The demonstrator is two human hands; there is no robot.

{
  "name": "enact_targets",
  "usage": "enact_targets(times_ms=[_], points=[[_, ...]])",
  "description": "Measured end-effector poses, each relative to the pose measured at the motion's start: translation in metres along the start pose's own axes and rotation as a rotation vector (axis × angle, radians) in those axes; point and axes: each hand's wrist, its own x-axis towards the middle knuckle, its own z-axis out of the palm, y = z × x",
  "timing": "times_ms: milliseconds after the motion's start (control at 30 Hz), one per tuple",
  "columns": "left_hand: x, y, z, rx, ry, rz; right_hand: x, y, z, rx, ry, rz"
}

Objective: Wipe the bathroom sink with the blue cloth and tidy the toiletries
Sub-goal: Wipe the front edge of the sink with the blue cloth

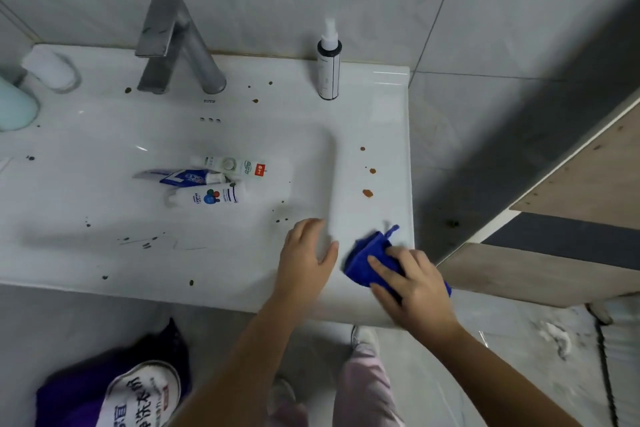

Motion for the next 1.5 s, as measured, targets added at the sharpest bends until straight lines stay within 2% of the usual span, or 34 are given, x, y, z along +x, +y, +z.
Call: enact_targets(times_ms=[133, 300, 367, 433, 500, 633, 700, 800, 833, 933, 1000, 1033, 1067, 1133, 1167, 1200, 1233, 1333, 1400, 1433, 1500], points=[[0.033, 0.013, 0.015, -0.066, -0.027, -0.058, 0.063, 0.046, 0.009, -0.016, 0.132, 0.229], [0.051, 0.014, 0.030, -0.057, 0.016, -0.099, 0.173, 0.098, 0.023, 0.034, 0.153, 0.268], [0.052, 0.010, 0.034, -0.062, 0.045, -0.085, 0.211, 0.111, 0.025, 0.008, 0.100, 0.181], [0.052, 0.009, 0.035, -0.069, 0.063, -0.086, 0.229, 0.112, 0.029, -0.002, 0.028, -0.009], [0.052, 0.011, 0.034, -0.058, 0.059, -0.090, 0.210, 0.104, 0.030, 0.040, -0.024, -0.206], [0.049, 0.013, 0.030, -0.049, 0.025, -0.087, 0.165, 0.116, 0.020, 0.168, -0.107, -0.471], [0.043, 0.014, 0.026, -0.018, 0.024, -0.091, 0.196, 0.127, 0.024, 0.132, -0.090, -0.439], [0.027, 0.009, 0.022, 0.011, 0.053, -0.094, 0.237, 0.110, 0.033, 0.031, -0.036, -0.117], [0.021, 0.008, 0.021, 0.005, 0.057, -0.095, 0.227, 0.100, 0.037, 0.032, -0.028, -0.122], [0.012, 0.006, 0.023, 0.022, 0.047, -0.106, 0.153, 0.089, 0.025, 0.158, -0.086, -0.437], [0.012, 0.005, 0.025, 0.044, 0.047, -0.111, 0.135, 0.104, 0.017, 0.206, -0.134, -0.582], [0.011, 0.006, 0.025, 0.052, 0.048, -0.109, 0.146, 0.111, 0.018, 0.190, -0.119, -0.572], [0.011, 0.006, 0.025, 0.056, 0.052, -0.106, 0.164, 0.114, 0.022, 0.164, -0.097, -0.481], [0.008, 0.005, 0.023, 0.097, 0.065, -0.088, 0.203, 0.108, 0.026, 0.077, -0.021, -0.171], [0.004, 0.003, 0.022, 0.151, 0.078, -0.074, 0.205, 0.098, 0.029, 0.061, -0.002, -0.082], [0.000, 0.000, 0.019, 0.211, 0.089, -0.060, 0.193, 0.087, 0.031, 0.074, 0.014, -0.082], [-0.006, -0.003, 0.015, 0.264, 0.093, -0.049, 0.171, 0.076, 0.030, 0.100, 0.008, -0.162], [-0.026, -0.016, 0.008, 0.356, 0.090, -0.026, 0.095, 0.072, 0.014, 0.200, -0.113, -0.515], [-0.036, -0.021, 0.007, 0.345, 0.089, -0.022, 0.106, 0.088, 0.012, 0.217, -0.159, -0.615], [-0.038, -0.022, 0.007, 0.340, 0.097, -0.026, 0.127, 0.094, 0.016, 0.198, -0.125, -0.573], [-0.037, -0.021, 0.007, 0.332, 0.100, -0.035, 0.179, 0.099, 0.025, 0.092, -0.015, -0.262]])
